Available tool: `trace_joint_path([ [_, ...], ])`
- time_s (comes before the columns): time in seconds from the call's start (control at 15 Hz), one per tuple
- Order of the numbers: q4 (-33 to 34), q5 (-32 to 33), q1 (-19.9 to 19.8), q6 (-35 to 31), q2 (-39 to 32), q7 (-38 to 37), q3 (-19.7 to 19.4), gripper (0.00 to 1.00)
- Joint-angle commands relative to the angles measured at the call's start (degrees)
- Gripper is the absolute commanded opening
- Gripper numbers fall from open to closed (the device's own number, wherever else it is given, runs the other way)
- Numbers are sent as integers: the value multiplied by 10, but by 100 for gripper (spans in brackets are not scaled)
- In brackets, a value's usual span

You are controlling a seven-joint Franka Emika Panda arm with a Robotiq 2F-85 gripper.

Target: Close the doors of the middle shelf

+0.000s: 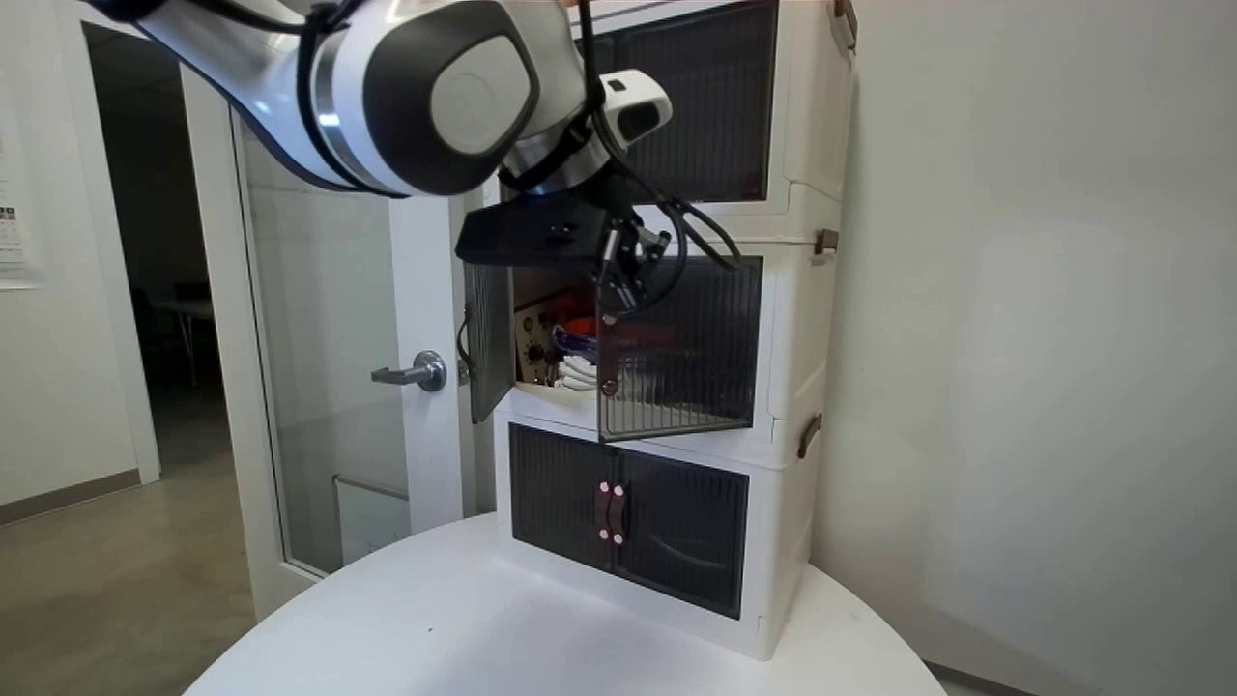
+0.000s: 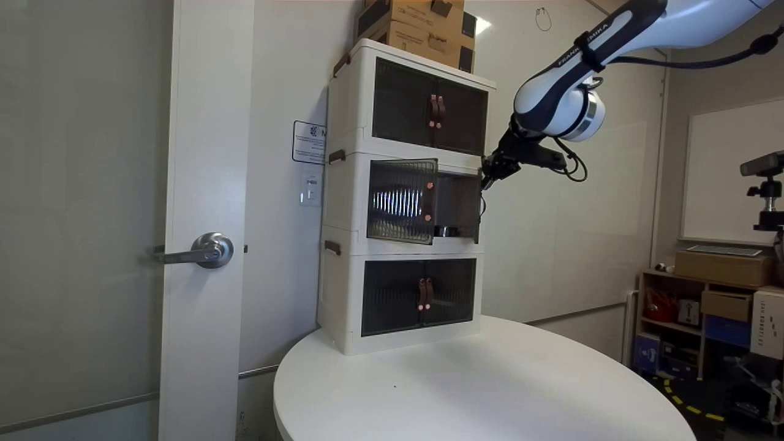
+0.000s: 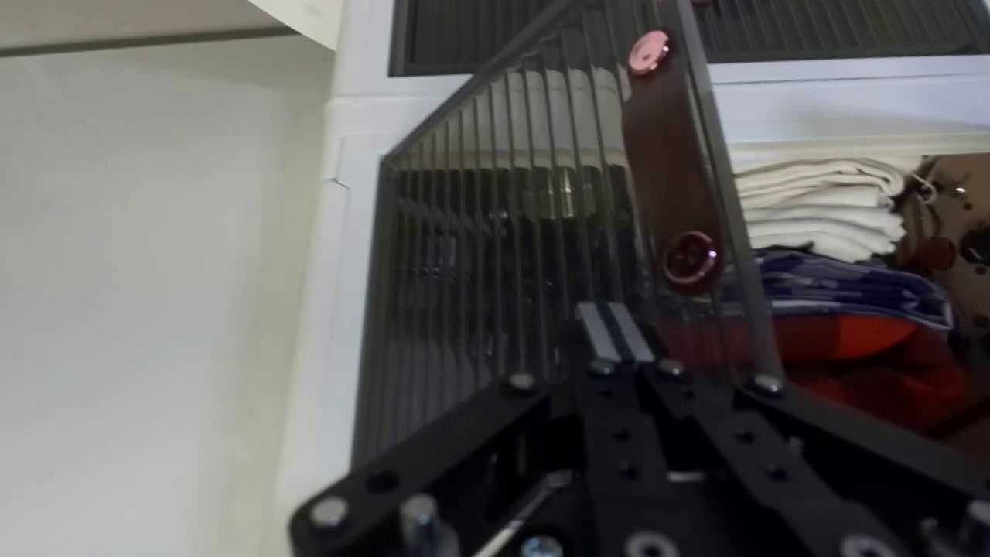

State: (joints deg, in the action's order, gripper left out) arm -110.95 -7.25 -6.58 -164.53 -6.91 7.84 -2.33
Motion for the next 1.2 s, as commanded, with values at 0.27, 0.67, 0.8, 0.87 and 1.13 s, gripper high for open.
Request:
trace_joint_path([
  [0.27,20,-135,-6,-53,-12,144,65,0],
  [0.67,26,-110,-1,-150,-71,131,56,0],
  [0.8,34,-111,1,-194,-98,119,48,0],
  [0.87,38,-114,4,-215,-111,113,43,0],
  [1.13,64,-126,17,-280,-154,87,29,0],
])
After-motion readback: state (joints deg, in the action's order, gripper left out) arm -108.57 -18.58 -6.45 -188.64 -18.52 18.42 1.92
